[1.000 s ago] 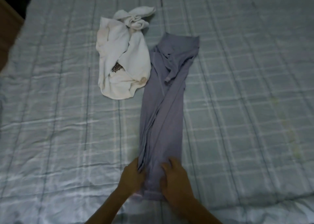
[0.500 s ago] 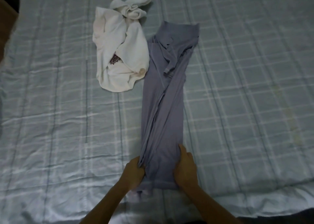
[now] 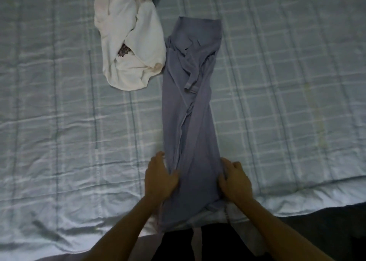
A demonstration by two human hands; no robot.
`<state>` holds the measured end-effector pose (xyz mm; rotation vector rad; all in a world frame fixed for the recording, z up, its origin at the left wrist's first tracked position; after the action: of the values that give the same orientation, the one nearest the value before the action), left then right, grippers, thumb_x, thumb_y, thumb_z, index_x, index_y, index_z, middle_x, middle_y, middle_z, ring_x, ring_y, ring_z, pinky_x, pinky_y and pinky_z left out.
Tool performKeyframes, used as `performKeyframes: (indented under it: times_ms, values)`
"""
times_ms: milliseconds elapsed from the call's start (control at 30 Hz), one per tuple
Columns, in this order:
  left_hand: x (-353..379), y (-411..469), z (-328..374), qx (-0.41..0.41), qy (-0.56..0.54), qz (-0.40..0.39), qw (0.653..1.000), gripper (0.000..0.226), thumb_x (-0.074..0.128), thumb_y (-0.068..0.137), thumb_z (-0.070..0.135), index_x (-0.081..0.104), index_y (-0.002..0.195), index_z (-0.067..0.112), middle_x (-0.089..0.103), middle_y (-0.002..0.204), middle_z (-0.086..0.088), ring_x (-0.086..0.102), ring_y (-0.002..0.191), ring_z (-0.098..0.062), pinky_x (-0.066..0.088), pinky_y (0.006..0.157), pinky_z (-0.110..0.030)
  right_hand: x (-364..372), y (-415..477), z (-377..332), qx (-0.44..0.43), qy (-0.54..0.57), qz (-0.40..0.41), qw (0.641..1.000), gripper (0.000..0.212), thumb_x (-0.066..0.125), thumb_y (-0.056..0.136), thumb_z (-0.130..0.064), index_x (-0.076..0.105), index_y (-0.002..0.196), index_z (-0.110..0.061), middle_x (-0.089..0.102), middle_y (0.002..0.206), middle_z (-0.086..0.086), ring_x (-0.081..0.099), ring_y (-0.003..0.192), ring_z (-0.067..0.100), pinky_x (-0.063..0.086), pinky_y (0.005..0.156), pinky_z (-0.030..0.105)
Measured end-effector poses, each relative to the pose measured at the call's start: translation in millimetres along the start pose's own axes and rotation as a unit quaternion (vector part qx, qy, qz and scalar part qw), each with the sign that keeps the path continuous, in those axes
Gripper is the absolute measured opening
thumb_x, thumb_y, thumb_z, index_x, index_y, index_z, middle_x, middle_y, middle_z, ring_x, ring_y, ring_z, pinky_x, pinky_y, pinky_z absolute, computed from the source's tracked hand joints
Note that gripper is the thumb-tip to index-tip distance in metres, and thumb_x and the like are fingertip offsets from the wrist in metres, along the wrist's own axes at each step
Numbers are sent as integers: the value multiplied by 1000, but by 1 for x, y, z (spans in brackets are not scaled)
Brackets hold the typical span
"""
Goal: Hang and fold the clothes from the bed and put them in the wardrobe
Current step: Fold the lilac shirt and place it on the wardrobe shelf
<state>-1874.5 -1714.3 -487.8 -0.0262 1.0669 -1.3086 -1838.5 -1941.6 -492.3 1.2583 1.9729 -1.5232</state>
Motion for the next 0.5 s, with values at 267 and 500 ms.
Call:
performKeyframes:
  times_ms: [267,500]
  values:
    - [-5,125,92,165,26,63,984,38,58,90,28,53,122,7,56,114,-16,54,102,-29,45,88,-36,-40,114,-65,-9,159,95,983,38,48,97,-22,50,133,-11,58,120,12,56,107,25,37,87,24]
    - [-16,242,170,176,-12,210,962,40,53,89,28,55,123,6,56,114,-17,50,107,-30,40,94,-42,-84,228,-114,9,286,121,951,43,47,97,-36,48,133,-12,55,122,2,52,111,14,36,98,24]
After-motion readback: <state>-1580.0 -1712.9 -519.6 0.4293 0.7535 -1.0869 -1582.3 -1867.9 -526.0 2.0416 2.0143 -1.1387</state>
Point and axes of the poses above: each hand's wrist, its own y-axis towards the middle knuckle, its own x-axis out of the palm, z = x × y, the point moved 1 cm from there along y, towards the middle knuckle
